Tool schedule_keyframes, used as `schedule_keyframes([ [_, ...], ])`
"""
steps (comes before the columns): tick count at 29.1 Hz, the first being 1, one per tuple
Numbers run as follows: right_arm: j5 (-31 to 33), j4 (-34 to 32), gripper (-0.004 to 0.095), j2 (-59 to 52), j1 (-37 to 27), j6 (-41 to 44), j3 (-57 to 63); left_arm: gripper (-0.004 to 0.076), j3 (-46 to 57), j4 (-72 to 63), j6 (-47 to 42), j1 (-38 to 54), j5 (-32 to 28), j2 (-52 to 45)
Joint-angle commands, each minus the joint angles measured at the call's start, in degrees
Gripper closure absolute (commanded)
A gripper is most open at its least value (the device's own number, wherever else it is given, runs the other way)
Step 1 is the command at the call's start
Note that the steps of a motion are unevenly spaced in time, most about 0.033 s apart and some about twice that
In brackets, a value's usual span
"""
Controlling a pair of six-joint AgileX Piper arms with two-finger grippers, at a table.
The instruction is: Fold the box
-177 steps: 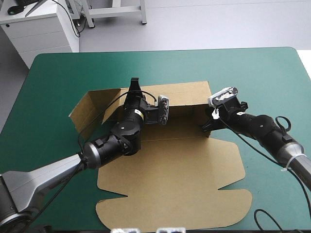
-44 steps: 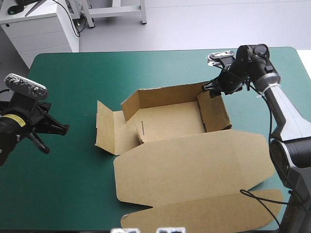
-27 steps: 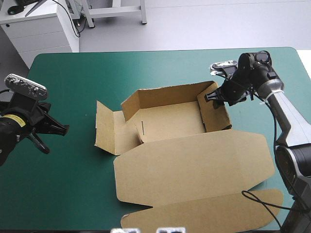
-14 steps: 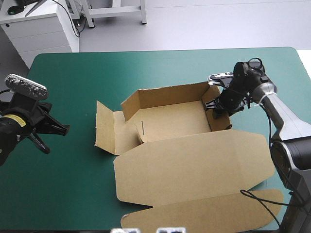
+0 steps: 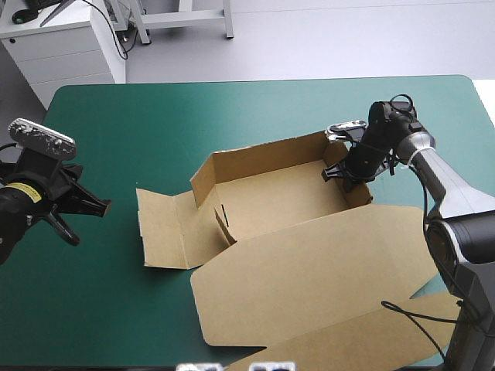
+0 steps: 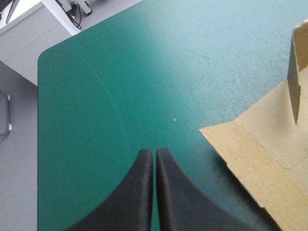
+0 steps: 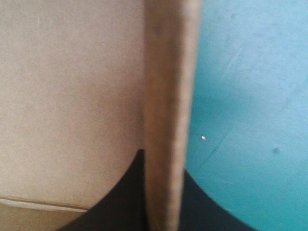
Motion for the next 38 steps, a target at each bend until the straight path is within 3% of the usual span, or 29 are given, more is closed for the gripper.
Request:
schedule_keyframes([
  [1, 1.5, 0.8, 0.0927, -5.9, -0.1, -1.0, -2.2, 0.0716, -1.3, 0.0, -0.5, 0.1, -3.3, -0.6],
  [15, 1.5, -7.9, 0.0927, -23.1, -0.1, -0.5, -3.2, 0.0716, -1.3, 0.2, -0.5, 0.1, -3.3, -0.5],
  [23, 1.5, -10.5, 0.0927, -30.1, -1.2, 0.7, -3.2, 0.0716, -1.3, 7.8, -8.4, 0.1, -3.3, -0.5],
  [27, 1.5, -6.5, 0.0927, -31.8, -6.0, 0.2, -3.2, 0.0708, -0.6, 12.8, -11.2, 0.1, -4.3, -0.4],
  [34, 1.5, 13.0, 0.0927, -32.4, -16.5, -8.9, -3.2, 0.0707, 3.8, 12.7, -12.1, 0.2, -7.5, 1.3],
  [38, 1.5, 13.2, 0.0927, -32.4, -17.4, -9.4, -3.1, 0.0707, 6.1, 10.5, -12.3, 2.5, -12.3, 4.4],
])
